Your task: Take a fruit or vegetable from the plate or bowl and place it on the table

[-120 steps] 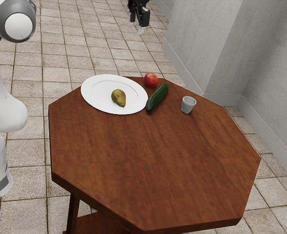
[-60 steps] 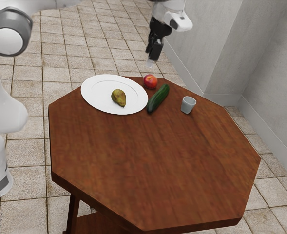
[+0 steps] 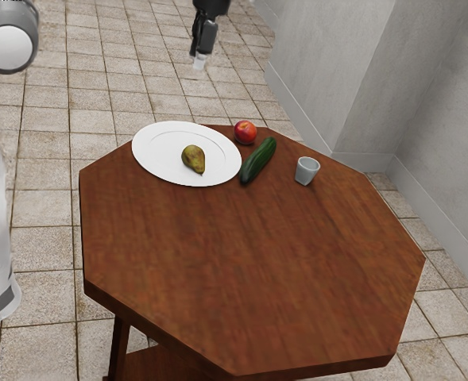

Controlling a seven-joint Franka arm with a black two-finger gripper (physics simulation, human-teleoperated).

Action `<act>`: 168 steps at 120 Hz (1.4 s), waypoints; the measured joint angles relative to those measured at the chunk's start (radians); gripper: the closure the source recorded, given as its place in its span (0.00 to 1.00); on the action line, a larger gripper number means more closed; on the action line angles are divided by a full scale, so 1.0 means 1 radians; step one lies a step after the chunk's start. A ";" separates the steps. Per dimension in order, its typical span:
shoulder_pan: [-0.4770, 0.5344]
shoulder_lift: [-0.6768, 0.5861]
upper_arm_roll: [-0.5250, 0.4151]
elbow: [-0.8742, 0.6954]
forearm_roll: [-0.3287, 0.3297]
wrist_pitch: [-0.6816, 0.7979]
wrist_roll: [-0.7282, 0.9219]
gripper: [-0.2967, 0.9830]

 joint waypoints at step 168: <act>-1.349 -0.401 1.282 -0.736 0.525 0.813 0.425 0.25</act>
